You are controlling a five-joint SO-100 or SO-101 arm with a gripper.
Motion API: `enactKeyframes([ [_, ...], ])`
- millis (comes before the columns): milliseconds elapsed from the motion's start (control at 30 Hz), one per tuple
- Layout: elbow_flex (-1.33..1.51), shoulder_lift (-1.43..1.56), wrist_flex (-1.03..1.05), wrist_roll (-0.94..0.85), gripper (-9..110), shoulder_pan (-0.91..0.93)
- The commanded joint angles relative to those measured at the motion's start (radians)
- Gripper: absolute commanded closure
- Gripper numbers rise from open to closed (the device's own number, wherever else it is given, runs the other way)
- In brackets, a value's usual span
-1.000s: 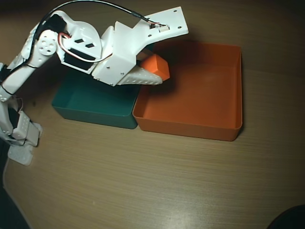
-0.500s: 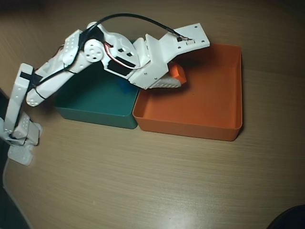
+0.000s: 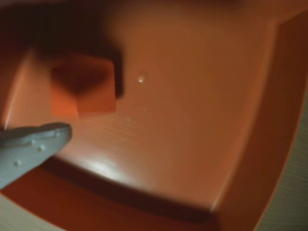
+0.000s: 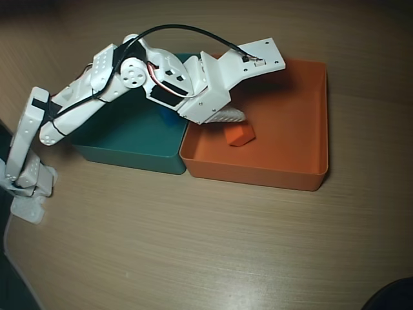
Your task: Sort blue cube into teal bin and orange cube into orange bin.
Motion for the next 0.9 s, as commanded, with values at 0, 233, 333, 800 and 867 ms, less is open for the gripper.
enactKeyframes([
  [0,-0.077,0.034,-0.017,0.006,56,0.012],
  [233,-0.077,0.034,-0.017,0.006,56,0.011],
  [333,-0.077,0.034,-0.014,0.006,60,0.011],
  [800,-0.075,0.052,-0.002,0.003,109,0.012],
  [867,-0.075,0.063,-0.002,-0.008,108,0.017],
])
